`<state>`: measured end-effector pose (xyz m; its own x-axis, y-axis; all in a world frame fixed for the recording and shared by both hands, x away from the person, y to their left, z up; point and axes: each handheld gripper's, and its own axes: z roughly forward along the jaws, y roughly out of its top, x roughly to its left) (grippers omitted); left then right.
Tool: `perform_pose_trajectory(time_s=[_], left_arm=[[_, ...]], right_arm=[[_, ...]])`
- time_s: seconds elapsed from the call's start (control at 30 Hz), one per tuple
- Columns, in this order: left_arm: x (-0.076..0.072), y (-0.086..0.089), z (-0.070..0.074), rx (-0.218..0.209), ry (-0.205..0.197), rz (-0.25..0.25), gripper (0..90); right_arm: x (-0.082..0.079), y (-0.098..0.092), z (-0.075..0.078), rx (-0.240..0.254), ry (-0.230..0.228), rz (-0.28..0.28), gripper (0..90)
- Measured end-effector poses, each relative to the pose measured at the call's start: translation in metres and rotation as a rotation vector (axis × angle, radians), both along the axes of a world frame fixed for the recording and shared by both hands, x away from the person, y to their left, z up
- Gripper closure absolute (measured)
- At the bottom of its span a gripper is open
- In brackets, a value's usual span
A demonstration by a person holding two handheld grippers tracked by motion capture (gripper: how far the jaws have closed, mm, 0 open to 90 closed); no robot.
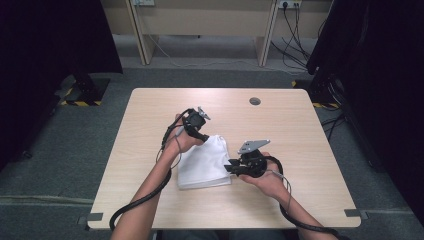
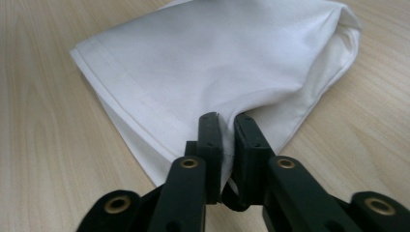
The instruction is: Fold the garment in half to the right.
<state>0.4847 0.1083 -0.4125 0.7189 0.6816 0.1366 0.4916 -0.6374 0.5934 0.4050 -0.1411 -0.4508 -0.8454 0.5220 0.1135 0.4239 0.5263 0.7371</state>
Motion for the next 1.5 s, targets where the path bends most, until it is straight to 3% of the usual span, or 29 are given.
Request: perform_pose_trajectory(time_s=[0.03, 0.2, 0.53, 0.8, 1.03, 1.07, 1.27, 1.5], left_arm=[[0.0, 0.0, 0.0, 0.0, 0.0, 0.0, 49.0], [0.0, 0.002, -0.003, -0.003, 0.002, 0.006, 48.7], [0.0, 0.004, -0.005, -0.001, 0.001, 0.01, 48.5], [0.001, 0.006, -0.004, -0.002, -0.001, 0.019, 48.3], [0.0, 0.009, -0.003, -0.006, -0.008, 0.026, 47.4], [-0.001, 0.01, -0.003, -0.009, -0.011, 0.029, 47.3], [-0.006, 0.017, -0.002, -0.021, -0.029, 0.046, 44.5], [-0.012, 0.026, 0.0, -0.033, -0.047, 0.061, 43.0]], right_arm=[[-0.004, -0.003, 0.01, 0.032, -0.011, 0.001, 85.4], [-0.006, -0.004, 0.013, 0.025, -0.014, 0.009, 84.1], [-0.009, -0.012, 0.001, 0.001, 0.017, -0.002, 82.4], [-0.012, -0.017, 0.002, -0.025, 0.015, 0.008, 78.6], [-0.01, -0.022, 0.008, -0.01, 0.001, -0.025, 64.1], [-0.007, -0.023, 0.014, 0.02, -0.019, -0.055, 59.9], [0.002, -0.008, 0.025, 0.049, -0.049, -0.063, 56.3], [0.013, 0.013, 0.015, 0.015, -0.027, -0.049, 55.5]])
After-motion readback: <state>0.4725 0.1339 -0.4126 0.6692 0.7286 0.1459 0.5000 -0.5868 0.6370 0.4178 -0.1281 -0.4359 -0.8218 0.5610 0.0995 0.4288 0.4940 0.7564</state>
